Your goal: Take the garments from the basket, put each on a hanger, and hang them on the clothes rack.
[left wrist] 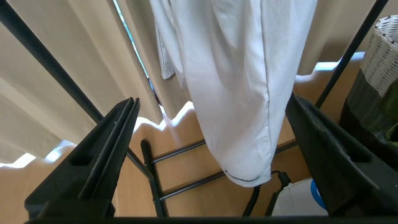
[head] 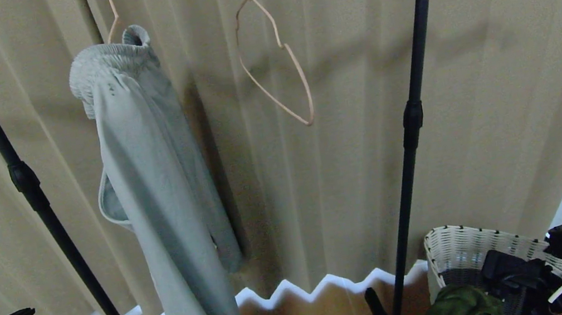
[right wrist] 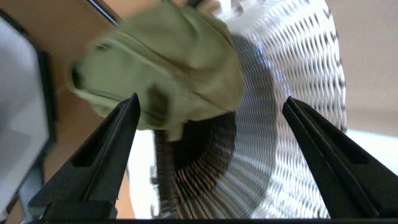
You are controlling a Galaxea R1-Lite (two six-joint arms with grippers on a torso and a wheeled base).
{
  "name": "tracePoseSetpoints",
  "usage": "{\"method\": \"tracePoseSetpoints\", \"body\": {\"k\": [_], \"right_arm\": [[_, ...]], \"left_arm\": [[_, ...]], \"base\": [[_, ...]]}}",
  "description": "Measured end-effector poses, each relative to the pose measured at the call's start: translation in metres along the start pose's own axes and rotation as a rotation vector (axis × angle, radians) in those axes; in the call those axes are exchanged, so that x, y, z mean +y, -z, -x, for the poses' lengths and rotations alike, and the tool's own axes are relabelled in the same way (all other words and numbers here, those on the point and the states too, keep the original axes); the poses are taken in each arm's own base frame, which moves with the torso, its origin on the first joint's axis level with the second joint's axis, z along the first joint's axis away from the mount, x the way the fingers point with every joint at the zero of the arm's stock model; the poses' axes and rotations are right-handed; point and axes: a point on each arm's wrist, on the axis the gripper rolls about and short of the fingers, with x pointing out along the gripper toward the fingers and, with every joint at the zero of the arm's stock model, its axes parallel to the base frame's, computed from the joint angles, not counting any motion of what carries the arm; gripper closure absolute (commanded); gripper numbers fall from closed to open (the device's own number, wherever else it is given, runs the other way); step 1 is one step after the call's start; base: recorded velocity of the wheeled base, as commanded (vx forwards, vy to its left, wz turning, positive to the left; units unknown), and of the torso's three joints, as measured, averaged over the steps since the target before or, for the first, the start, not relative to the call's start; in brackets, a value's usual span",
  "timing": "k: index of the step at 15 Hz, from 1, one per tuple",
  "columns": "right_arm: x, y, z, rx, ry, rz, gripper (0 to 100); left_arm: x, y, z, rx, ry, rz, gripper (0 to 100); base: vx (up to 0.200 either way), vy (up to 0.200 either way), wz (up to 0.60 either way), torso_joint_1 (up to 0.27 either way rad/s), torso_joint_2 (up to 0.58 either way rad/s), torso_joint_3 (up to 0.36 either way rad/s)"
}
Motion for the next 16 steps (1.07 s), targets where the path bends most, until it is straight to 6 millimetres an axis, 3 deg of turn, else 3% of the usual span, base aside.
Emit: {"method": "tracePoseSetpoints", "body": {"k": [6, 7, 12, 16], "right_arm": [[-0.014, -0.008, -0.023, 0.026, 0.016, -0.030, 0], [-0.015, -0.009, -0.026, 0.018, 0.025, -0.032, 100], [-0.017, -0.009, -0.039, -0.013, 0.093, -0.037, 100], [-0.018, -0.011, -0.020, -0.056, 0.124, -0.035, 100]], "left_arm": [[0.000, -0.001, 0.001, -0.008, -0.002, 0.000, 0], [0.000, -0.001, 0.001, -0.008, -0.002, 0.000, 0], [0.000, -0.001, 0.001, -0.012, -0.004, 0.001, 0], [0.000, -0.002, 0.003, -0.021, -0.005, 0.000, 0]], "base": [[0.000, 0.000, 0.00, 0.000, 0.00, 0.000], [0.000, 0.000, 0.00, 0.000, 0.00, 0.000], [0.000, 0.000, 0.00, 0.000, 0.00, 0.000], [0.000, 0.000, 0.00, 0.000, 0.00, 0.000]]}}
